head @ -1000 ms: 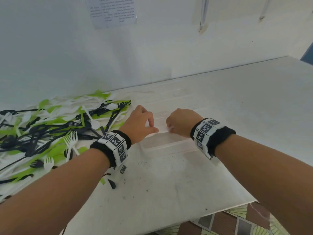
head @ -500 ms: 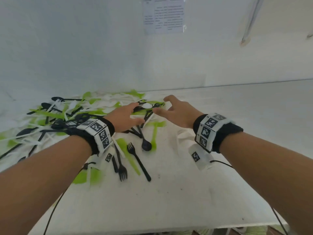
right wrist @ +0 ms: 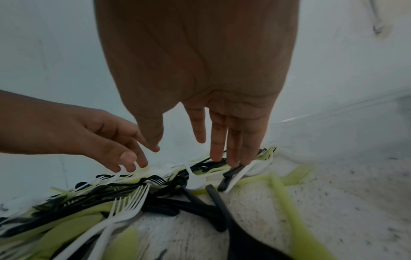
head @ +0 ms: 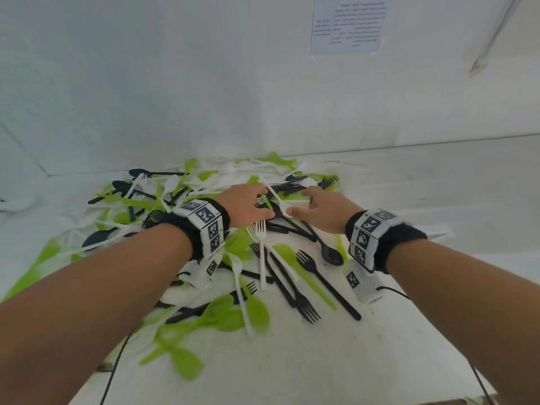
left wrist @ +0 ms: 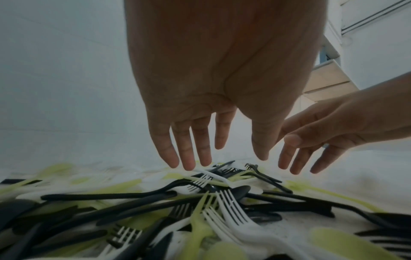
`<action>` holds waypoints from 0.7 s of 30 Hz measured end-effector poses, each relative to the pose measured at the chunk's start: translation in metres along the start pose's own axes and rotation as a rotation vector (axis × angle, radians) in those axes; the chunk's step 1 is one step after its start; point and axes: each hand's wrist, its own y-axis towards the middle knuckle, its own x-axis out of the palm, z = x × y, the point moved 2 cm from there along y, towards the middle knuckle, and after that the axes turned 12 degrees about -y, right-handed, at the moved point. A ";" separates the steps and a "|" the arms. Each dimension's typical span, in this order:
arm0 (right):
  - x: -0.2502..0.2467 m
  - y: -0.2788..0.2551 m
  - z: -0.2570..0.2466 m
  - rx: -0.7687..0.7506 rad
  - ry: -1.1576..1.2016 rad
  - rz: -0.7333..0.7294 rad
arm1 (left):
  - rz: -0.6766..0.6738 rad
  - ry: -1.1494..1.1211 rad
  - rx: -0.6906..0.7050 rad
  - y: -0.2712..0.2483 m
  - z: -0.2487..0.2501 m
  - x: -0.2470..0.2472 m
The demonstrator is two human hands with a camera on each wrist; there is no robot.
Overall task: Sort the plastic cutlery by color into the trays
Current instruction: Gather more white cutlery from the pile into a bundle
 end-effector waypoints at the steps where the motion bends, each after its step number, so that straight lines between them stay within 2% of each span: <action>1: 0.002 0.002 -0.001 0.013 -0.010 0.011 | -0.011 0.018 0.017 0.004 -0.003 0.000; 7: 0.012 0.026 0.007 0.056 -0.125 0.059 | 0.004 0.192 0.136 0.037 -0.016 0.013; 11: 0.010 0.050 0.011 0.034 -0.228 0.053 | 0.100 0.459 0.304 0.050 -0.008 0.030; 13: 0.012 0.059 0.014 0.031 -0.254 0.034 | 0.094 0.573 0.369 0.055 -0.004 0.040; 17: 0.017 0.075 0.018 0.003 -0.313 -0.007 | -0.002 0.664 0.351 0.063 -0.004 0.051; 21: 0.016 0.087 0.016 -0.014 -0.350 0.002 | 0.000 0.618 0.358 0.067 -0.010 0.047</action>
